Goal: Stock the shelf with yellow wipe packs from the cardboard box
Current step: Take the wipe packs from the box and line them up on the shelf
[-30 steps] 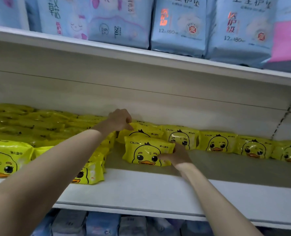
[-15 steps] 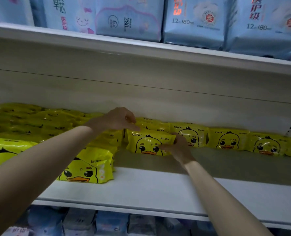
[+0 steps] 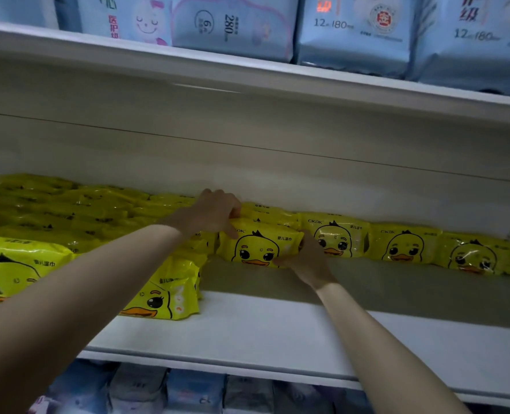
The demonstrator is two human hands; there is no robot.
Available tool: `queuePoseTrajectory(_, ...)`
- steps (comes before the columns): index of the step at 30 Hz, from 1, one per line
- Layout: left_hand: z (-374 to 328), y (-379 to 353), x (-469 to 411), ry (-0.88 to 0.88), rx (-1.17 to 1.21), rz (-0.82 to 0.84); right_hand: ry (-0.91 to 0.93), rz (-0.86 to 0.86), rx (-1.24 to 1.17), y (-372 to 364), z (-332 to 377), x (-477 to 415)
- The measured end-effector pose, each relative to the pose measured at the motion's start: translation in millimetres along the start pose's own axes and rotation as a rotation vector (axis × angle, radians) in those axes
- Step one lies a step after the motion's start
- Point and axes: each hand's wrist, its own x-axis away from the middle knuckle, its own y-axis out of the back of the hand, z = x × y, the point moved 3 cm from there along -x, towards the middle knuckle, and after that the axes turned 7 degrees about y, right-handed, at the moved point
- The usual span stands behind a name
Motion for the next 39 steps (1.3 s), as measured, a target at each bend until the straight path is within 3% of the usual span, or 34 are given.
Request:
queuePoseTrajectory(6,3.1,3.5,6.3,0.007,0.023,-0.044,-0.013,-0.061,0.075,0.7,1.3,4.1)
queuePoseTrajectory(16,-10.7,28.6,54.0,0.045,0.499,-0.044,0.04,-0.158,0.025,29.1,46.0,36.7)
queuePoseTrajectory(22,-41.5,34.1,106.8,0.054,0.732,-0.146,0.072,-0.126,-0.104,38.9,68.8,83.6)
queuePoseTrajectory(29,-75.5,1.9,179.7,0.096,1.082,-0.075,0.068,-0.083,-0.181,52.1,73.2,163.6)
queuePoseTrajectory(39,-100.9,-83.4,260.2,0.182,1.212,0.033,-0.049,-0.103,-0.286,51.6,19.6,262.3)
